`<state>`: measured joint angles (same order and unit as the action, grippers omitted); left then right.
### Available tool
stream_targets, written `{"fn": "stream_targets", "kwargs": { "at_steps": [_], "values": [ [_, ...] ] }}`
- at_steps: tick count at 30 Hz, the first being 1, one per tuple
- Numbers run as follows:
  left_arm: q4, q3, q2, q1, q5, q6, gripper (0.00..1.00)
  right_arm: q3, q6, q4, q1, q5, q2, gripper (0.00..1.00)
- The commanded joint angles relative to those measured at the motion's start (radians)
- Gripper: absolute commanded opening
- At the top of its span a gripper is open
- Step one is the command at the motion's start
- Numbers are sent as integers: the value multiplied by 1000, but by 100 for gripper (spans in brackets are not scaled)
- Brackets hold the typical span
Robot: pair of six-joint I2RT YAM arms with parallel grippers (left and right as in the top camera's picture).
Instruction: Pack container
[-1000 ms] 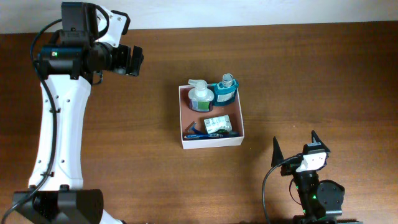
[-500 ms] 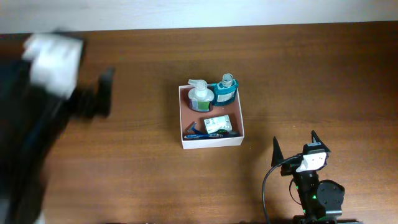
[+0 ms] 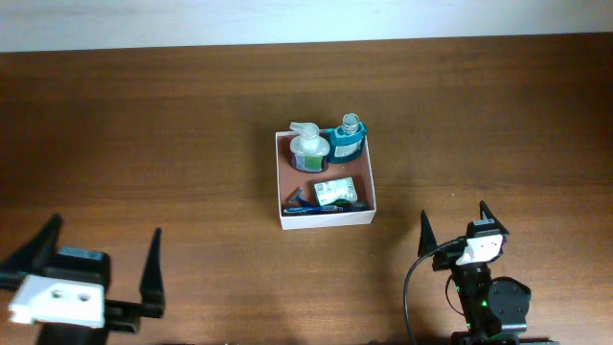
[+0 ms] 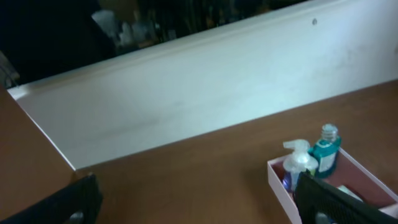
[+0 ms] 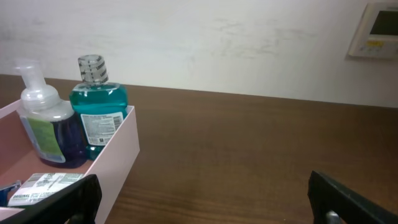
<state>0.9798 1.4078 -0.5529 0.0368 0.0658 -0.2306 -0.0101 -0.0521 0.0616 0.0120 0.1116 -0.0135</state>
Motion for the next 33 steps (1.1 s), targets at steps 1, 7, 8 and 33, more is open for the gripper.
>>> {"fn": "stream_targets", "kwargs": {
  "at_steps": [1,7,8,33],
  "values": [
    [-123,-196,144,-7,-14,9,99,5,5,7,-5,-15,10,99],
    [-457,-609,336,-7,-9,10,99,5,5,7,-5,-15,10,99],
    [-505,-658,355,-7,-6,10,99,5,5,7,-5,-15,10,99],
    [-1228,-1298,549,-7,49,114,99,5,5,7,-5,-15,10,99]
  ]
}}
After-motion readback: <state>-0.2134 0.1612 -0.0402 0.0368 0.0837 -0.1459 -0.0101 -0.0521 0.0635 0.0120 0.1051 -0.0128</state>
